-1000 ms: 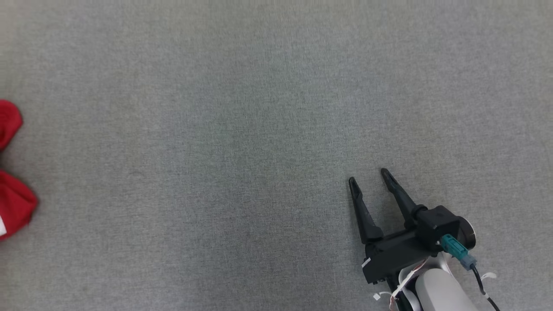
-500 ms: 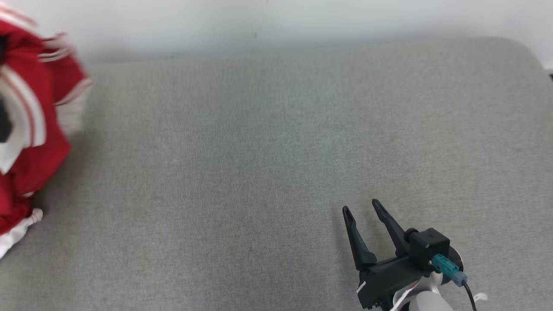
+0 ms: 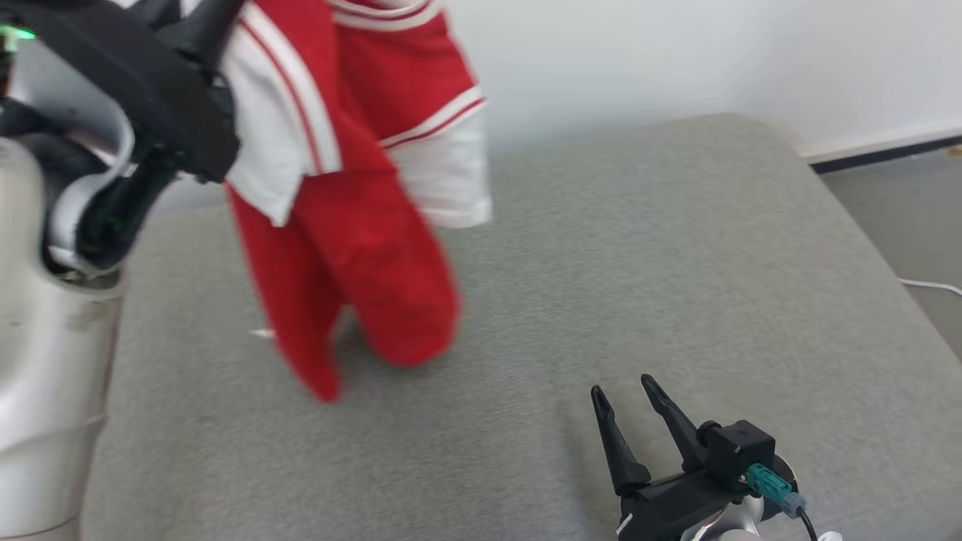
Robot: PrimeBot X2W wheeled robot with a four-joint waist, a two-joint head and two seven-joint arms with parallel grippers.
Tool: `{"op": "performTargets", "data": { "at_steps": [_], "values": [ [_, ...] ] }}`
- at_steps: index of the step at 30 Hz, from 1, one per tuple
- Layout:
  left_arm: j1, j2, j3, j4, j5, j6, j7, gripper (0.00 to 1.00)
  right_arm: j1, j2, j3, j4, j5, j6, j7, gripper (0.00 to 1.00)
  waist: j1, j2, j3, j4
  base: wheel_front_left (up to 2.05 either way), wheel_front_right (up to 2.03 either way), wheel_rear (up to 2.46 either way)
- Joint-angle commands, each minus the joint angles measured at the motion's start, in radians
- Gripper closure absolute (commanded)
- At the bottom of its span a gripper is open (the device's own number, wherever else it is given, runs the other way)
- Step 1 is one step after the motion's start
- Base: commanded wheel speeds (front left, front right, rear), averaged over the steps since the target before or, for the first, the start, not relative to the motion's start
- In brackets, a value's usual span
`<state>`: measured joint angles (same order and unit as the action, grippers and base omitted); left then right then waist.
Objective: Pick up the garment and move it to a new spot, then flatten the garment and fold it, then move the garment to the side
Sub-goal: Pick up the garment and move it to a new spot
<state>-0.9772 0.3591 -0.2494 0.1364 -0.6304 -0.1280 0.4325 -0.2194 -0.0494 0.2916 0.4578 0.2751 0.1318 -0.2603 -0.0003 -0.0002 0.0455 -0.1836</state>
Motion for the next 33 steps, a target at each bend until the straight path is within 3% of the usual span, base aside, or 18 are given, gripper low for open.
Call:
{"op": "performTargets", "data": {
  "at_steps": [1, 9, 18, 20, 21, 28, 33],
  "values": [
    [-0.007, -0.019, -0.009, 0.008, -0.013, -0.002, -0.021, 1.00, 0.005, -0.002, 0.002, -0.004, 0.009, -0.002, -0.005, 0.00, 0.0003, 0.0002, -0.013, -0.085, 0.00, 0.00, 0.00],
    [0.098, -0.125, -0.073, 0.112, 0.012, 0.002, -0.195, 1.00, -0.022, -0.002, 0.001, -0.005, 0.005, -0.002, -0.005, 0.00, 0.0003, 0.0002, 0.039, -0.151, 0.00, 0.00, 0.00],
    [0.344, -0.201, -0.188, 0.352, 0.093, 0.010, -0.377, 1.00, -0.008, -0.001, -0.024, 0.001, -0.017, -0.002, -0.004, 0.00, 0.0003, 0.0002, 0.055, -0.140, 0.00, 0.00, 0.00],
    [0.380, -0.218, -0.215, 0.401, 0.108, 0.008, -0.413, 0.55, -0.002, -0.001, -0.033, 0.002, -0.025, -0.002, -0.001, 0.00, 0.0003, 0.0002, 0.045, -0.128, 0.00, 0.00, 0.00],
    [0.396, -0.229, -0.226, 0.424, 0.115, 0.008, -0.432, 0.00, 0.000, -0.002, -0.040, 0.001, -0.028, -0.002, 0.002, 0.00, 0.0003, 0.0002, 0.039, -0.120, 0.00, 0.00, 0.00],
    [0.489, -0.275, -0.205, 0.471, 0.098, 0.051, -0.646, 0.00, 0.035, -0.001, -0.088, -0.012, -0.062, -0.002, 0.021, 0.00, 0.0003, 0.0002, -0.024, -0.043, 0.00, 0.00, 0.00],
    [0.562, -0.263, -0.146, 0.405, 0.108, 0.085, -0.693, 0.00, 0.066, -0.002, -0.117, -0.028, -0.076, -0.002, 0.035, 0.00, 0.0003, 0.0002, -0.061, 0.008, 0.00, 0.00, 0.00]
  ]
}}
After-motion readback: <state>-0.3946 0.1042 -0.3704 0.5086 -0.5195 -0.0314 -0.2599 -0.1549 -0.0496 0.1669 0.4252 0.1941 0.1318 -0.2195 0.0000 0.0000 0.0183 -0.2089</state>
